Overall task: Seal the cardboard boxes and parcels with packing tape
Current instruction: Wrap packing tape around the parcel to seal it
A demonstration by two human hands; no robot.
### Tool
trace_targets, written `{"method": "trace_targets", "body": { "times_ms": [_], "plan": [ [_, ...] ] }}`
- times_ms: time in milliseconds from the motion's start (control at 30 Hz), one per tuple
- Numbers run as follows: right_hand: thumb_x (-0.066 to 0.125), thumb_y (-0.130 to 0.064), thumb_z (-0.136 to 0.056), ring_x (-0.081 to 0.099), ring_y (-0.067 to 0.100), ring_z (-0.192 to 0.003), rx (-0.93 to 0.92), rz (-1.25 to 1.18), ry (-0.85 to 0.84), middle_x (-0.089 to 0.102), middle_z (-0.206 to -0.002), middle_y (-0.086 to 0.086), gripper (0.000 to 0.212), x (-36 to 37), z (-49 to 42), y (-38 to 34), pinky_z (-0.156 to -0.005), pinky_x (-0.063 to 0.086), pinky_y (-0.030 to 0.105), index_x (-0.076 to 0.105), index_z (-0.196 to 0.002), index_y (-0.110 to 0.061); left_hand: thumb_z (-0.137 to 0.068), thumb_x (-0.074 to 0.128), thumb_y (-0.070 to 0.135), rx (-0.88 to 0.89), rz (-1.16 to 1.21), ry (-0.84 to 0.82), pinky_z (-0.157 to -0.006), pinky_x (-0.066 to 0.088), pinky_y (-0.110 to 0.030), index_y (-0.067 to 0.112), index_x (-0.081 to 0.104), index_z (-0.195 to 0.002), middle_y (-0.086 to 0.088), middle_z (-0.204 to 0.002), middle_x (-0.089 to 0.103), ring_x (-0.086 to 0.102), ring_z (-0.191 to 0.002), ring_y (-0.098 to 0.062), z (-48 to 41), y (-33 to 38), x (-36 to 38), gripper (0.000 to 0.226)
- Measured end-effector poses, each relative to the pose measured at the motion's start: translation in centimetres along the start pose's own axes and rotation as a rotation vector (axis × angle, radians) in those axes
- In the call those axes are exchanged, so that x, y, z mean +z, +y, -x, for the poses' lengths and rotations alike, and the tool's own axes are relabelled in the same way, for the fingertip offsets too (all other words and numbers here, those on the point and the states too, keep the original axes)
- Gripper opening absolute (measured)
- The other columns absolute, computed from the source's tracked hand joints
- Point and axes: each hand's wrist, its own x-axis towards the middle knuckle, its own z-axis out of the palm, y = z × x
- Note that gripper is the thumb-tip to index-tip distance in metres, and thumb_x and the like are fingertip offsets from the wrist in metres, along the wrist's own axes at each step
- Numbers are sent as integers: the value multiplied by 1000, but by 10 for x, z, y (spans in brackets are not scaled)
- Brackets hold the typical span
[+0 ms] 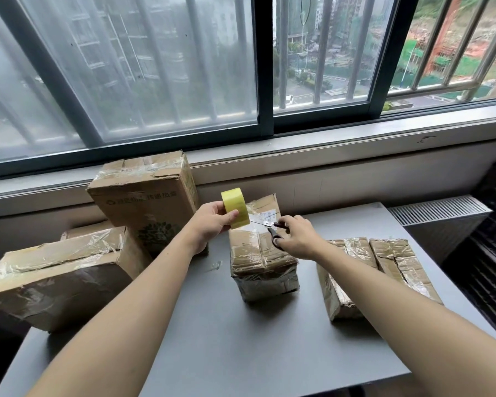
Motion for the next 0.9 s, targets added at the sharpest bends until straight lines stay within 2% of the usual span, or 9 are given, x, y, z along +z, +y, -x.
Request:
{"method": "trace_targets", "body": {
  "times_ms": [100,200,300,367,500,667,767,800,900],
  "plan": [
    [65,-17,-91,60,27,-114,15,-20,63,68,-119,6,30,-3,6,14,-93,48,32,68,-121,-19,-97,57,1,23,-11,-15,-80,58,-21,3,64,-116,-8,-105,71,68,-90,-15,-2,2,11,21],
    [64,-17,-92,62,26,-104,48,-31,100,70,-108,7,24,-8,13,27,-81,46,28,73,-115,-18,-98,56,1,49,-15,-21,-72,56,-18,2,64,-117,-5,-101,71,69,-87,-14,-4,4,27,21],
    [56,-14,-93,61,31,-82,96,-58,116,64,-82,8,15,-15,18,47,-65,42,30,68,-84,-14,-97,58,2,75,-109,-51,-88,55,-27,8,65,-114,-6,-105,72,69,-96,-21,-11,4,45,20],
    [54,-13,-93,62,34,-83,126,-60,120,65,-83,10,17,-19,21,64,-66,42,32,59,-77,-16,-96,61,2,104,-242,-88,-96,52,-31,9,66,-114,-7,-108,72,67,-99,-20,-15,3,63,20],
    [54,-12,-93,63,36,-95,207,-16,165,69,-97,16,13,-27,35,98,-74,45,37,66,-89,-14,-93,65,3,183,-439,-174,-98,48,-32,7,70,-111,-9,-107,73,65,-94,-17,-20,-1,110,19],
    [48,-7,-94,59,31,-98,270,124,180,55,-113,10,18,-30,60,145,-77,46,39,56,-108,-14,-90,70,20,301,-755,-255,-71,47,-29,16,77,-91,-1,-76,68,60,-73,-13,-23,-12,170,8],
    [47,-2,-92,58,29,-115,289,153,193,53,-134,5,49,-29,70,172,-93,50,42,50,-139,-17,-90,69,21,324,-830,-293,-69,44,-24,16,78,-94,-2,-84,74,63,-75,-8,-20,-22,207,11],
    [47,0,-92,58,29,-117,289,142,198,54,-135,4,51,-28,73,180,-94,49,42,49,-140,-18,-90,69,20,319,-845,-310,-70,44,-22,17,78,-97,-2,-89,76,64,-78,-6,-19,-26,217,13],
    [50,0,-92,60,31,-105,297,136,168,56,-117,8,38,-28,78,197,-82,47,37,56,-126,-16,-89,66,17,306,-917,-336,-72,43,-22,17,78,-102,-5,-101,76,69,-92,-16,-20,-35,241,18]
  ]
}}
